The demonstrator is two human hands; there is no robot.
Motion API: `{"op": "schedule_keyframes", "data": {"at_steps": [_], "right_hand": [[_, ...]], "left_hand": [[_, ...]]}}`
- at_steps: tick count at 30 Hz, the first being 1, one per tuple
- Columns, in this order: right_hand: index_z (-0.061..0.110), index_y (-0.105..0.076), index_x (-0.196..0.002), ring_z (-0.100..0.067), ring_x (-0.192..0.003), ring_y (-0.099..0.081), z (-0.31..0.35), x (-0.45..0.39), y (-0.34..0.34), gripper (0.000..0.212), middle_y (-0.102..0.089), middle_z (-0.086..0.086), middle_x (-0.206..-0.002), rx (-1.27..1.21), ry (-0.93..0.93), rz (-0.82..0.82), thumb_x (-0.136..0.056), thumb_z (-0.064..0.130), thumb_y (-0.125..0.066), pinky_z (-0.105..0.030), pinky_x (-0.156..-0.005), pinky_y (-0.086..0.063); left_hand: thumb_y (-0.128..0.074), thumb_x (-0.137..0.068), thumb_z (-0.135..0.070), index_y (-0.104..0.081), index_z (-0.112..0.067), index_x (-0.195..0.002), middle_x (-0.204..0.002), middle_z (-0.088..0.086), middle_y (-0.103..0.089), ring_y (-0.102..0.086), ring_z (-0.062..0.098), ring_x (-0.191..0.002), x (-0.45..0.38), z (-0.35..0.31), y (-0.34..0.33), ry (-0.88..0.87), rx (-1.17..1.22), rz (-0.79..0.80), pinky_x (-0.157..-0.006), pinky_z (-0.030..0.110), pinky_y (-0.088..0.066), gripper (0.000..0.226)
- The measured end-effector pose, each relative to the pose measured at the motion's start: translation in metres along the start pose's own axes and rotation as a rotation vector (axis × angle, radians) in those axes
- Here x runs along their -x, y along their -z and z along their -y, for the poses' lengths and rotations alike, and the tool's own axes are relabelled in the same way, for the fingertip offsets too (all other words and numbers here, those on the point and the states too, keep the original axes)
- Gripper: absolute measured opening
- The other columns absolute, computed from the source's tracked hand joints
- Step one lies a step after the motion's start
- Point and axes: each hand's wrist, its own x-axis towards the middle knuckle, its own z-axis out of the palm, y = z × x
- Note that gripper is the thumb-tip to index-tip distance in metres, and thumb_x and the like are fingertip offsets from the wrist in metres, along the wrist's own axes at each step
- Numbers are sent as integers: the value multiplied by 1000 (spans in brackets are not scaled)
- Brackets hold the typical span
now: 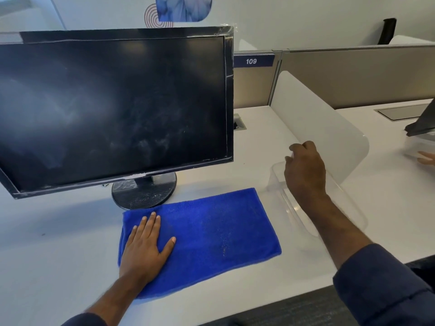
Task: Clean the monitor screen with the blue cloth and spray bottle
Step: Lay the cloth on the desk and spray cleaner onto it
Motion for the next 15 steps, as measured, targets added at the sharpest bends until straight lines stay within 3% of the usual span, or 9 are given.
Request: {"op": "schedule_keyframes", "data": {"at_steps": [4, 8, 11, 15], "right_hand": [[1, -66, -113, -29, -85, -65, 38, 20, 22, 27, -64, -16, -107, -140, 48, -71, -88, 9, -71, -29, -73, -52], [10, -64, -119, -15, -83, -58, 59, 41, 22, 33, -63, -3, -104, -312, -20, 25, -87, 16, -72, -7, -69, -36], [15, -64, -118, -7, -77, -53, 65, 59, 11, 35, -58, 7, -97, -439, -106, 129, -85, 18, -75, -10, -68, -39], [14, -67, -112, -6, -75, -57, 68, 81, 1, 33, -62, 2, -93, -588, -229, 268, -81, 17, -79, -11, -68, -45]], "left_hand": [[-4, -84, -80, 0, -23, -158, -166, -9, 0, 2, 10, -152, 0, 0, 0, 0, 4, 1, -125, 36, -1, 93], [-3, -84, -80, 1, -23, -158, -166, -9, 0, 3, 10, -153, 1, 0, 1, -2, 11, 10, -125, 37, 0, 93], [-2, -84, -79, 1, -23, -158, -166, -9, 1, 4, 10, -153, 1, 1, 2, 1, 12, 13, -125, 37, 0, 93], [0, -83, -80, 2, -23, -158, -166, -9, 2, 5, 11, -153, 2, 0, 2, -6, 2, 20, -125, 36, 1, 95]]}}
